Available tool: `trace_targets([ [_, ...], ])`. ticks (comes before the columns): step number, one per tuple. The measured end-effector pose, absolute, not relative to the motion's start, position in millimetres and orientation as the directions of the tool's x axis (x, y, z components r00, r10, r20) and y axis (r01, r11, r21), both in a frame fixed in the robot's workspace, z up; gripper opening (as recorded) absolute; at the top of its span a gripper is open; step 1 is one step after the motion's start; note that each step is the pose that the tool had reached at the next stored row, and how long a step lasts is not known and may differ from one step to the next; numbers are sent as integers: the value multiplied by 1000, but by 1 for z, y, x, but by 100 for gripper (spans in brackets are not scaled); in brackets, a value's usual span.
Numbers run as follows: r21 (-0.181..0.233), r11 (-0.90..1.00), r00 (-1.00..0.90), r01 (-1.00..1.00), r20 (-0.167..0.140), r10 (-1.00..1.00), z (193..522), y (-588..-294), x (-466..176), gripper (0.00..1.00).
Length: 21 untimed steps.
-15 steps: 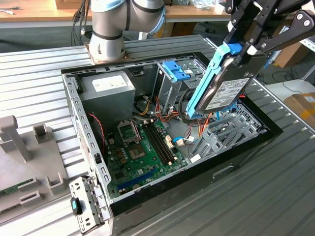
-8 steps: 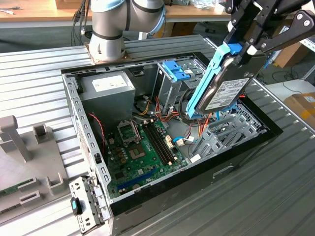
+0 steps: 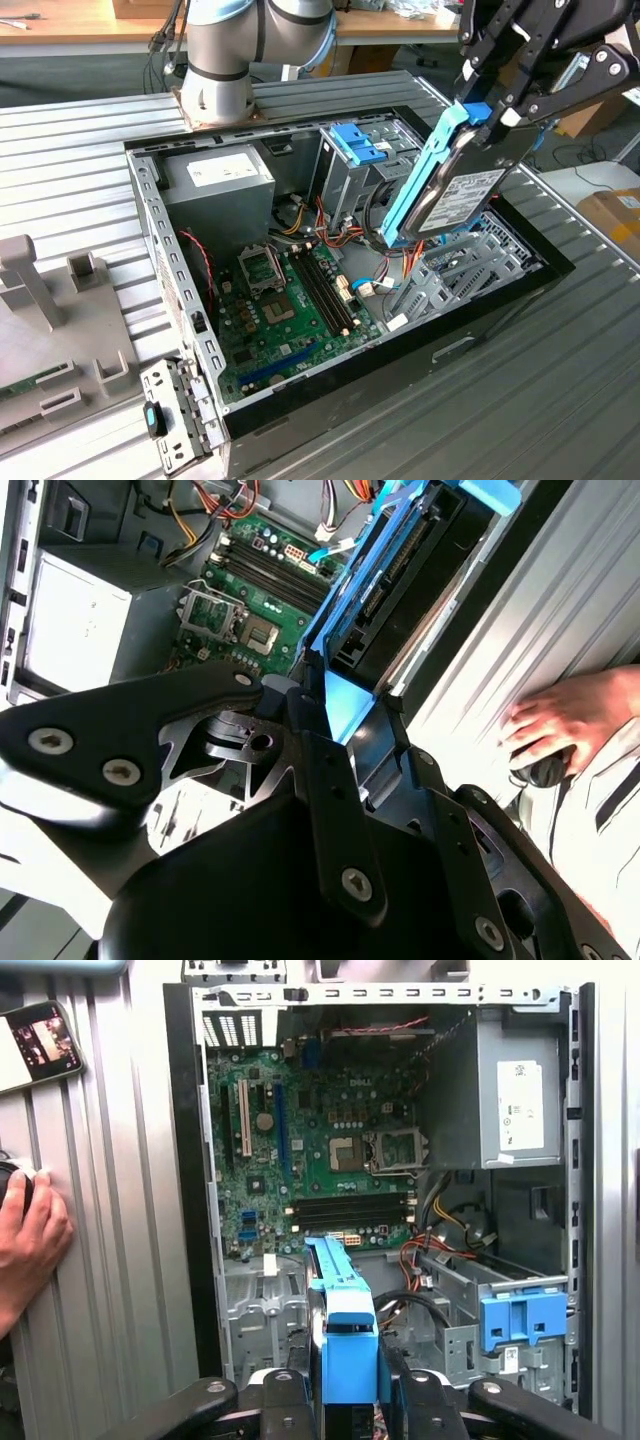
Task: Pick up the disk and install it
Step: 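Insert the disk into the insertion slot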
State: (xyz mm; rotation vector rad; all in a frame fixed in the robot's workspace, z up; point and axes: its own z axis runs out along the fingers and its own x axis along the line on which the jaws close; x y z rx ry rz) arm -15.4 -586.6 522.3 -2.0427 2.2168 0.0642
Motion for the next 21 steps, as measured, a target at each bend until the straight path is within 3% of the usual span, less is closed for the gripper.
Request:
trace_targets([
  [21,-60,73,-71,-996,-44,-997,516,-569,39,36],
])
